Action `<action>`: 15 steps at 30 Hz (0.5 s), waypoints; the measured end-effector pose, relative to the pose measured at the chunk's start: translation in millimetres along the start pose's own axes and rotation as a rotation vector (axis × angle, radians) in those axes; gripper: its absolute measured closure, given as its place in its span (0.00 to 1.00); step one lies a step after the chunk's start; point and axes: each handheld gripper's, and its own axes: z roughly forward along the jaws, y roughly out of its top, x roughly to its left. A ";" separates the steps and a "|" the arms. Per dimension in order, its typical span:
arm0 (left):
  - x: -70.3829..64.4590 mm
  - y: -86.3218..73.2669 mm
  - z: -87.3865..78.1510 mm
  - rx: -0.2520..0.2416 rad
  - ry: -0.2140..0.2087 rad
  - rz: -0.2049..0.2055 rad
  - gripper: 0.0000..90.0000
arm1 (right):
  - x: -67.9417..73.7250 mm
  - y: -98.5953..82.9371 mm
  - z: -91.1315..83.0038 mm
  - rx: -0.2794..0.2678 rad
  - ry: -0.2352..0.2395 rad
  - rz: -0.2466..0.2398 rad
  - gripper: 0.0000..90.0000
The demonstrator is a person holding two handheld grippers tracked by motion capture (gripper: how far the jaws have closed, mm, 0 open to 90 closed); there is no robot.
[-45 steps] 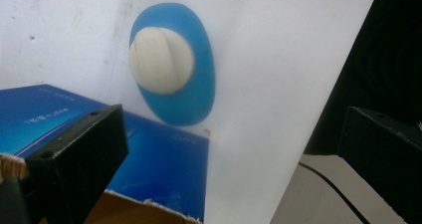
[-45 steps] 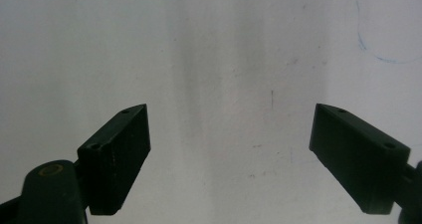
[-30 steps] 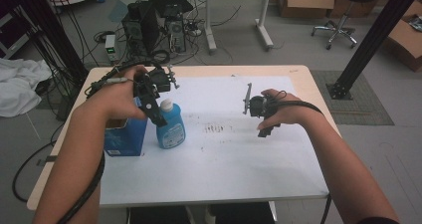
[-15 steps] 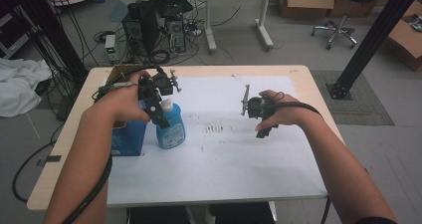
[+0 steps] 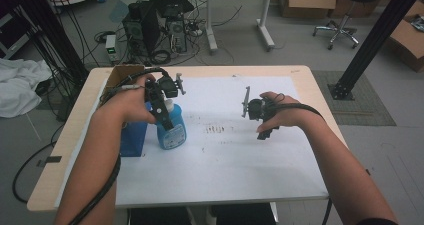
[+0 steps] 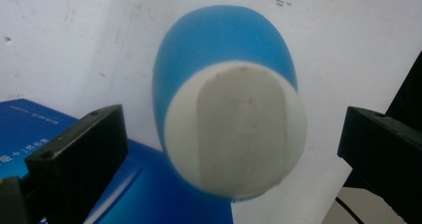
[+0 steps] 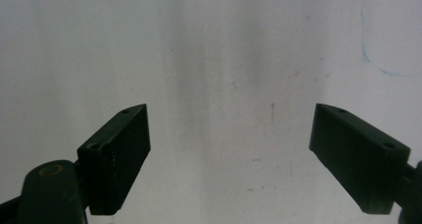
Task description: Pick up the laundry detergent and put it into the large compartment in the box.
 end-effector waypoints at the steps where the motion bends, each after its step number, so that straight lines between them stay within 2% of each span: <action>1: 0.2 0.9 0.0 0.006 0.003 0.004 0.00 | -0.1 0.1 0.1 0.000 0.000 0.000 0.18; 15: -1.3 11.0 11.2 0.033 0.018 -0.007 0.00 | -0.7 0.2 1.4 0.000 -0.002 0.001 0.18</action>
